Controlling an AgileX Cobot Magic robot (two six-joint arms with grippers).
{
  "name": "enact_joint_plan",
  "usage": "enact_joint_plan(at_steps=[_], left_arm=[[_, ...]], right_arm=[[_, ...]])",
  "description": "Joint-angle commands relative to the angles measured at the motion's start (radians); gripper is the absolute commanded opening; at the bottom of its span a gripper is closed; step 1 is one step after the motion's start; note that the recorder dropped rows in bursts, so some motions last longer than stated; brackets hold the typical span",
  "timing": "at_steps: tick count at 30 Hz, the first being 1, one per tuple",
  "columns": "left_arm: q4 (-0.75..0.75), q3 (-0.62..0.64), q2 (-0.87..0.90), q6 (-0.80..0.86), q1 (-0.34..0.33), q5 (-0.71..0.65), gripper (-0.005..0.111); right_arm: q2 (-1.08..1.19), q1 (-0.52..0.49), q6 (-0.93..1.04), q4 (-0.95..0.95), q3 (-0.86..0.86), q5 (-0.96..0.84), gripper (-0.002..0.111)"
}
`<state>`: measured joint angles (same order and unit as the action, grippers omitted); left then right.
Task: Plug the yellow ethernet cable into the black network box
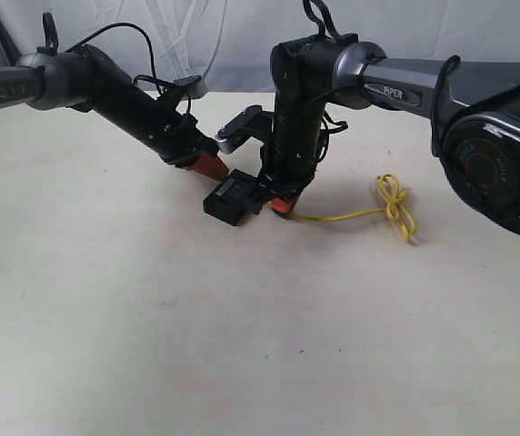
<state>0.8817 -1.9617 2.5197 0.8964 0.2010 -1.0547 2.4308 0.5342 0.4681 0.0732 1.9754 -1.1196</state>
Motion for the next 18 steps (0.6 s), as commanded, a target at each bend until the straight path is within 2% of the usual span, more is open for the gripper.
enact_joint_plan(at_steps=[1, 4, 7, 10, 14, 16, 18], left_arm=[[0.055, 0.002, 0.005, 0.053, 0.020, -0.008, 0.000], [0.084, 0.002, 0.005, 0.067, 0.020, -0.008, 0.000], [0.084, 0.002, 0.005, 0.083, 0.018, -0.010, 0.000], [0.084, 0.002, 0.005, 0.161, 0.016, -0.016, 0.000], [0.087, 0.002, 0.005, 0.061, -0.010, -0.002, 0.000], [0.083, 0.002, 0.005, 0.153, -0.021, -0.009, 0.000], [0.083, 0.002, 0.005, 0.381, -0.040, -0.047, 0.000]], right_arm=[[-0.002, 0.003, 0.035, 0.051, 0.002, 0.046, -0.001], [-0.038, -0.011, 0.043, 0.037, 0.002, 0.033, -0.001], [-0.056, -0.049, 0.196, 0.044, 0.002, -0.040, -0.001], [-0.050, -0.080, 0.214, 0.062, 0.002, -0.060, -0.001], [-0.054, -0.089, 0.211, 0.080, 0.002, -0.078, -0.001], [-0.054, -0.089, 0.211, 0.105, 0.002, -0.092, -0.001], [-0.054, -0.089, 0.211, 0.153, 0.002, -0.101, -0.001]])
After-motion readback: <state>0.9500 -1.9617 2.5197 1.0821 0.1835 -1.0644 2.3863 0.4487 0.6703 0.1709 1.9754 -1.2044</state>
